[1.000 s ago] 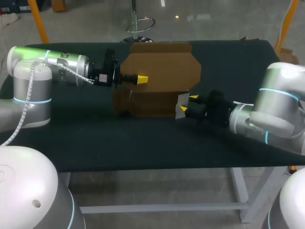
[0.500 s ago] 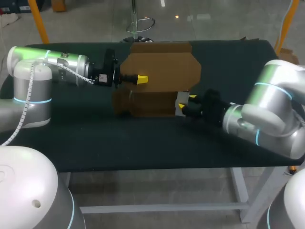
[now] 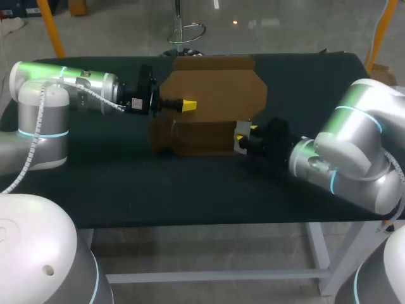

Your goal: Assemble the packaging by folding the flat box into shape, placing the metal phone stand inside, and closing the box properly

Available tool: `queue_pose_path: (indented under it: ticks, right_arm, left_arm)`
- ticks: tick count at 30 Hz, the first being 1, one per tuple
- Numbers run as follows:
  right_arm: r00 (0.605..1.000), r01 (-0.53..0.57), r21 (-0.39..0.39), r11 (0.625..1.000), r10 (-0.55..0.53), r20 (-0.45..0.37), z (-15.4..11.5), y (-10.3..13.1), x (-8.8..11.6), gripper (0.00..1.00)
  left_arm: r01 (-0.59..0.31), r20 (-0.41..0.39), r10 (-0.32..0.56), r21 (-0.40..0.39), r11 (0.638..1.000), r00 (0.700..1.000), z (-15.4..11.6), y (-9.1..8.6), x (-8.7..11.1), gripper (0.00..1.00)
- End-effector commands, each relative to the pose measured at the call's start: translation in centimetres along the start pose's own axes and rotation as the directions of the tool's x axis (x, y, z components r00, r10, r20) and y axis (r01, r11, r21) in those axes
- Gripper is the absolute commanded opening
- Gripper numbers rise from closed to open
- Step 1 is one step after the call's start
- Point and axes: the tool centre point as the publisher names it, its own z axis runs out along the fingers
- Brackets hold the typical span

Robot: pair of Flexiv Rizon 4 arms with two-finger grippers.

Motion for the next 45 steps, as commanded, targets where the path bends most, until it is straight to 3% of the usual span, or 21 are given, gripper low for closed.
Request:
queue_pose_path:
  ticks: [1, 9, 20, 22, 24, 28, 29, 30, 31, 32, 45]
  right_arm:
    - [0.968, -0.006, 0.000, 1.000, 0.006, 0.251, 0.4, 0.2, 0.3, 0.49]
    - [0.947, -0.046, 0.016, 0.999, 0.039, 0.319, 0.6, 0.1, 0.1, 0.37]
    - [0.866, -0.037, 0.077, 0.996, -0.007, 0.500, 0.8, 0.4, 0.3, 0.20]
    - [0.856, -0.036, 0.079, 0.996, -0.010, 0.517, 0.8, 0.5, 0.4, 0.14]
    - [0.849, -0.033, 0.085, 0.996, -0.017, 0.529, 0.8, 0.6, 0.4, 0.01]
    - [0.834, -0.033, 0.092, 0.995, -0.023, 0.551, 0.7, 0.7, 0.4, 0.00]
    - [0.826, -0.031, 0.096, 0.995, -0.029, 0.562, 0.6, 0.7, 0.4, 0.00]
    - [0.822, -0.028, 0.101, 0.994, -0.035, 0.569, 0.6, 0.7, 0.4, 0.00]
    - [0.822, -0.027, 0.101, 0.994, -0.036, 0.569, 0.5, 0.7, 0.4, 0.00]
    - [0.821, -0.027, 0.101, 0.995, -0.036, 0.570, 0.4, 0.7, 0.3, 0.00]
    - [0.838, -0.051, 0.100, 0.994, -0.012, 0.546, -1.0, 0.5, -1.0, 0.00]
  left_arm:
    - [0.000, -0.001, 0.000, -0.001, 1.000, 1.000, 0.1, 0.2, 0.0, 0.00]
    - [0.000, -0.001, 0.000, -0.001, 1.000, 1.000, 0.1, 0.2, 0.0, 0.00]
    - [0.000, -0.001, 0.000, -0.001, 1.000, 1.000, 0.1, 0.2, 0.0, 0.00]
    - [0.000, -0.001, 0.000, -0.001, 1.000, 1.000, 0.1, 0.2, 0.0, 0.00]
    - [0.000, -0.001, 0.000, -0.001, 1.000, 1.000, 0.1, 0.2, 0.0, 0.00]
    - [0.000, -0.001, 0.000, -0.001, 1.000, 1.000, 0.1, 0.2, 0.0, 0.00]
    - [0.000, -0.001, 0.000, -0.001, 1.000, 1.000, 0.1, 0.2, 0.0, 0.22]
    - [0.000, -0.001, 0.000, -0.001, 1.000, 1.000, 0.1, 0.2, 0.0, 0.59]
    - [0.000, -0.001, 0.000, -0.001, 1.000, 1.000, 0.1, 0.2, 0.0, 0.83]
    - [-0.011, 0.006, 0.011, -0.006, 1.000, 1.000, 0.0, 0.0, 0.2, 0.98]
    - [-0.171, 0.120, 0.186, -0.128, 0.977, 0.975, -4.2, -2.5, 3.7, 1.00]
